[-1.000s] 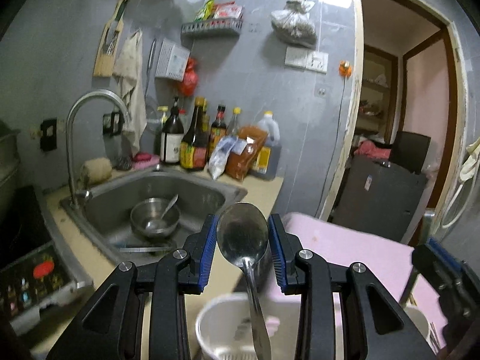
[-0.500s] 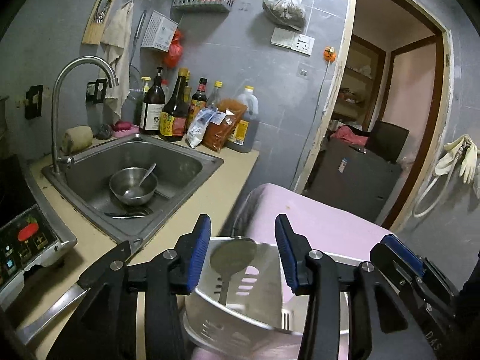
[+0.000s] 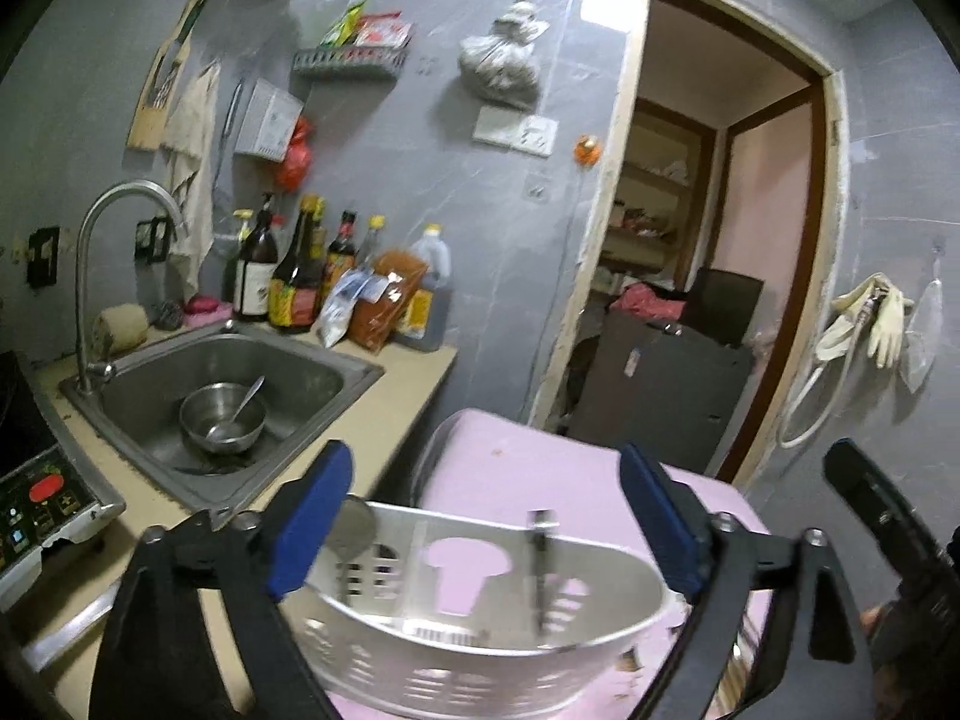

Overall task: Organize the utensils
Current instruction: 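Return both grippers to the utensils and close the left gripper on a chopstick, then lift the single chopstick with the left gripper and carry it over the caddy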

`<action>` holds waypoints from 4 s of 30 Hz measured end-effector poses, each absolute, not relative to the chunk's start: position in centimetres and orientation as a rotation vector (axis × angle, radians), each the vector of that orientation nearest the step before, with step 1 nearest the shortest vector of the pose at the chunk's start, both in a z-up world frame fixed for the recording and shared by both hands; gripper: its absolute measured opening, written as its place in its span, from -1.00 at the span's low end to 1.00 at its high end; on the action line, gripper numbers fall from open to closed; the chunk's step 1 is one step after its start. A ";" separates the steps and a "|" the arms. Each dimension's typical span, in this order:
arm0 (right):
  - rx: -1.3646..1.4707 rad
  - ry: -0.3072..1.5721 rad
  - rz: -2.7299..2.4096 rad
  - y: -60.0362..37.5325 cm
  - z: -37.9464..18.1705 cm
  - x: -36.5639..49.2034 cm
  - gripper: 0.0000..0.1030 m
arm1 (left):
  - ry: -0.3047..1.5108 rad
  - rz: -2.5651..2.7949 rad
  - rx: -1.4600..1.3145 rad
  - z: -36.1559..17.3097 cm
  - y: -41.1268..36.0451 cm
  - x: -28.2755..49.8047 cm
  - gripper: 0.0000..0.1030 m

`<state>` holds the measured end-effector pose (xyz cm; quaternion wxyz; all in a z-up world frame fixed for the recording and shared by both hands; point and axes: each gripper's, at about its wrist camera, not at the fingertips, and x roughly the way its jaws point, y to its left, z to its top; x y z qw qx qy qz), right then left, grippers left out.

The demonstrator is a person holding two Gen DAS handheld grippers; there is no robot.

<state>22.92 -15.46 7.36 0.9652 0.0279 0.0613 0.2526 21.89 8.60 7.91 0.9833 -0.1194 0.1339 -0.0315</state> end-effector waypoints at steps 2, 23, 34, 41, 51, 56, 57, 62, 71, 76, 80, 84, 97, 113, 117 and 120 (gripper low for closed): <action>0.049 0.093 0.474 -17.1 8.0 22.1 0.85 | 0.243 -0.081 -0.229 8.2 7.4 21.3 0.90; -0.082 0.113 0.227 -28.5 5.8 18.7 1.00 | 0.305 -0.294 -0.017 5.0 -6.1 20.1 0.95; -0.080 0.345 0.258 -30.7 2.5 21.6 0.81 | 0.552 -0.359 0.106 -0.4 -9.8 22.6 0.94; -0.093 0.553 0.305 -30.8 0.1 24.3 0.13 | 0.718 -0.396 0.122 -3.1 -10.8 24.7 0.50; -0.129 0.778 0.390 -29.9 -3.0 27.2 -0.40 | 0.915 -0.462 0.095 -5.9 -11.5 27.8 -0.48; -0.144 0.836 0.415 -29.1 -3.6 28.0 -0.49 | 0.933 -0.455 0.102 -6.3 -11.5 28.3 -0.58; -0.148 0.853 0.419 -28.9 -3.8 28.2 -0.49 | 0.934 -0.444 0.107 -6.3 -11.5 28.5 -0.66; -0.150 0.908 0.433 -28.4 -4.5 29.2 -0.49 | 0.941 -0.432 0.140 -6.4 -12.0 28.6 -0.72; -0.226 0.955 0.410 -27.1 -4.8 30.7 -0.49 | 1.023 -0.465 0.107 -6.7 -13.0 31.0 -0.67; -0.199 0.977 0.407 -27.3 -5.0 31.7 -0.48 | 1.035 -0.446 0.142 -6.6 -13.5 31.2 -0.67; -0.146 0.992 0.388 -27.4 -5.2 32.5 -0.47 | 1.067 -0.438 0.127 -6.4 -13.5 31.7 -0.70; -0.149 1.003 0.357 -26.6 -5.1 32.2 -0.62 | 1.084 -0.418 0.112 -6.3 -13.5 32.0 -0.89; 0.127 0.923 0.347 -29.5 -3.5 29.3 -0.95 | 0.961 -0.475 -0.060 -4.5 -9.7 27.8 -0.96; 0.034 0.231 0.416 -25.4 4.8 17.4 -0.95 | 0.392 -0.428 -0.158 3.8 -7.2 20.4 -0.96; 0.036 0.093 0.442 -23.3 6.9 17.1 -0.95 | 0.265 -0.393 -0.164 6.5 -5.3 19.1 -0.96; 0.042 0.035 0.473 -21.8 8.5 17.2 -0.95 | 0.209 -0.369 -0.170 8.7 -3.4 18.9 -0.96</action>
